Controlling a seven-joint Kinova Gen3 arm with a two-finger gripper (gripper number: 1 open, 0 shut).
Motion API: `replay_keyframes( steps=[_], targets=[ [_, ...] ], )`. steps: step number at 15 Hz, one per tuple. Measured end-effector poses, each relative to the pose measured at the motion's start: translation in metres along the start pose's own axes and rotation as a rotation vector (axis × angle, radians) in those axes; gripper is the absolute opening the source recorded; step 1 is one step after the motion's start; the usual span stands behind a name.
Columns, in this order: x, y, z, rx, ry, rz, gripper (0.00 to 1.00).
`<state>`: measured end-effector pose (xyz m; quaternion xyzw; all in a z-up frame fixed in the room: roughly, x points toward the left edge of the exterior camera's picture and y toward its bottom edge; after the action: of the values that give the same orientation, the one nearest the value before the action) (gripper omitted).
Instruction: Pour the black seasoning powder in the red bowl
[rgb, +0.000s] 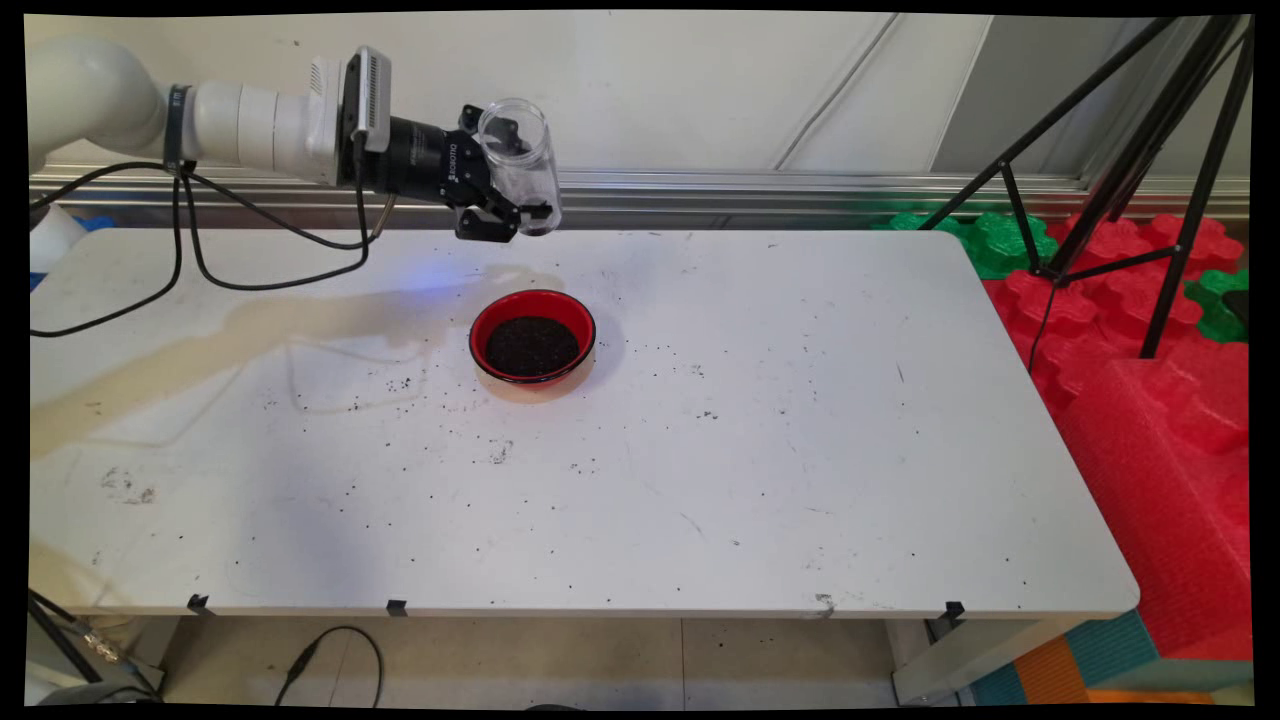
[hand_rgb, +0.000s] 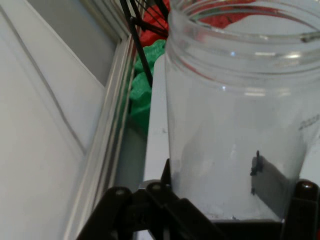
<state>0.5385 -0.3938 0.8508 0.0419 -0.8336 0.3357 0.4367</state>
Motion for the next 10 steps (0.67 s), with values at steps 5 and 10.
replay_keyframes(
  steps=[5, 10],
  targets=[
    [0.007, -0.001, -0.002, -0.027, 0.021, -0.150, 0.00],
    [0.016, 0.001, -0.002, -0.067, 0.046, -0.268, 0.00]
  ],
)
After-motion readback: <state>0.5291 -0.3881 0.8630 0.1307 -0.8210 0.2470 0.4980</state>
